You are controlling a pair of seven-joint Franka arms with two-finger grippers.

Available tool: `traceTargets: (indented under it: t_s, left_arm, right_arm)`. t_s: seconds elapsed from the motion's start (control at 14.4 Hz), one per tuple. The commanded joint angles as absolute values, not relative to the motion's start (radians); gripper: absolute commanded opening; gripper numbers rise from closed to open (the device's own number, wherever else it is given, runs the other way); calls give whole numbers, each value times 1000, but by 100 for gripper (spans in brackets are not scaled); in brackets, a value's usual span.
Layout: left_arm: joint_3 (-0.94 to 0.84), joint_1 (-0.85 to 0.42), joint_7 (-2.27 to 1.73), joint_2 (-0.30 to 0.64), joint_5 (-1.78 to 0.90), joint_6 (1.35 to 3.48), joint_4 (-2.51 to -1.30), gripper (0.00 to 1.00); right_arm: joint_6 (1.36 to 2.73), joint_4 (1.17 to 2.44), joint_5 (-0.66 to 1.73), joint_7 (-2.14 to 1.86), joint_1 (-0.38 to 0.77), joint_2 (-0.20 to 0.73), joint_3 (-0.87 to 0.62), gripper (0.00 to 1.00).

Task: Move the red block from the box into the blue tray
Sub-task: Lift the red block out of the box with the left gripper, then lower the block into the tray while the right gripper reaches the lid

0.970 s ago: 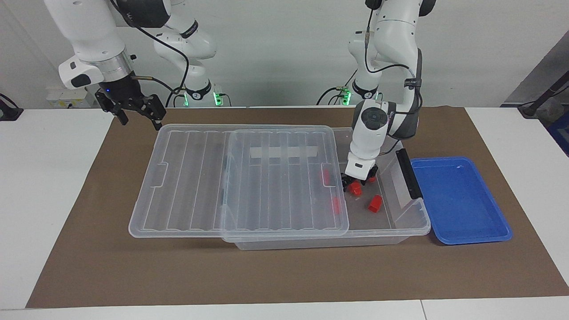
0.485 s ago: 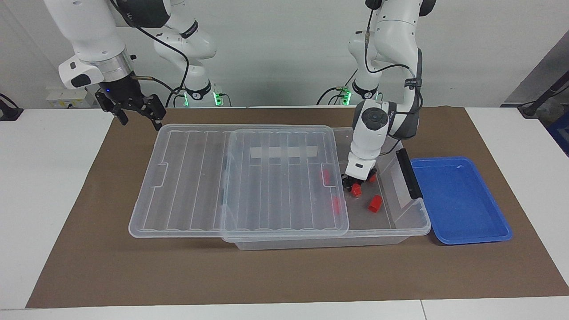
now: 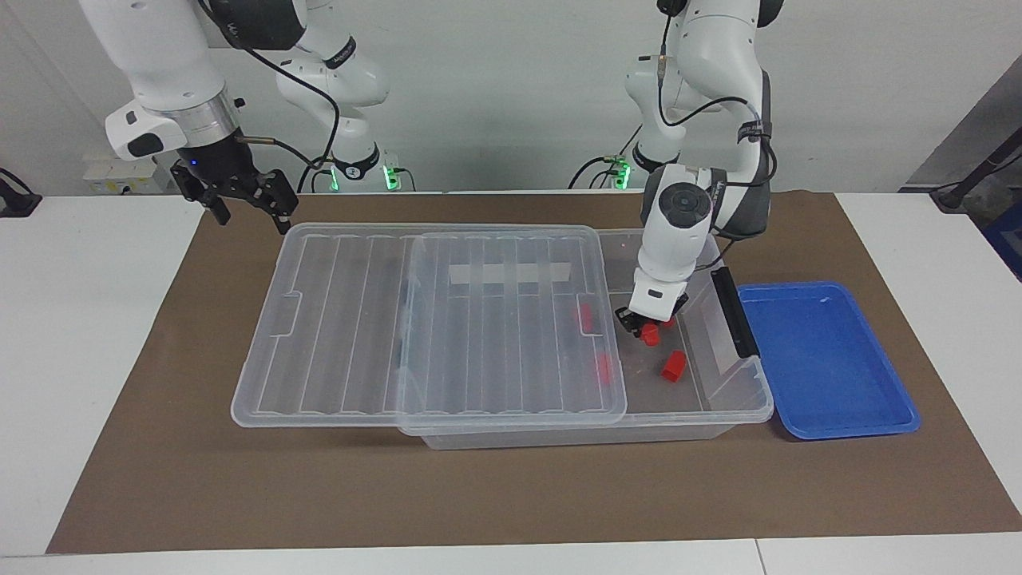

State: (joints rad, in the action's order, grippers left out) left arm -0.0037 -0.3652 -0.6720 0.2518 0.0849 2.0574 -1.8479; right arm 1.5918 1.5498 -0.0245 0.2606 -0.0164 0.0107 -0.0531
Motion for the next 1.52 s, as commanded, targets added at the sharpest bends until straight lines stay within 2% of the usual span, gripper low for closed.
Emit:
traceTargets:
  t_s: [0.0, 0.14, 0.49, 0.69, 0.83, 0.97, 1.25, 1.46]
  left_arm:
    - [11, -365, -635, 241, 92, 1851, -1689, 16]
    - [9, -333, -571, 229, 91, 1761, -1632, 16]
    - [17, -204, -257, 210, 92, 1600, -1520, 16]
    - [18, -83, -15, 199, 91, 1614, -1528, 16]
    - [18, -5, 81, 199, 89, 1647, -1537, 16]
    - [18, 55, 155, 181, 78, 1721, -1598, 16]
    - [18, 124, 236, 89, 37, 2043, -1911, 16]
    - [18, 147, 271, 109, 35, 2127, -1951, 16]
  right_arm:
    - [1594, 1557, -11, 267, -21, 11, -58, 79]
    - [1638, 1592, -11, 267, -25, 3, -58, 0]
    - [1751, 1706, 11, 236, -49, -29, -54, 0]
    - [1888, 1801, 12, 170, -103, -25, -54, 0]
    - [1963, 1819, 12, 169, -136, 9, -52, 0]
    - [2041, 1821, 9, 167, -153, 52, -52, 0]
    - [2109, 1822, 9, 158, -153, 118, -52, 0]
    - [2135, 1822, -2, 160, -138, 138, -52, 0]
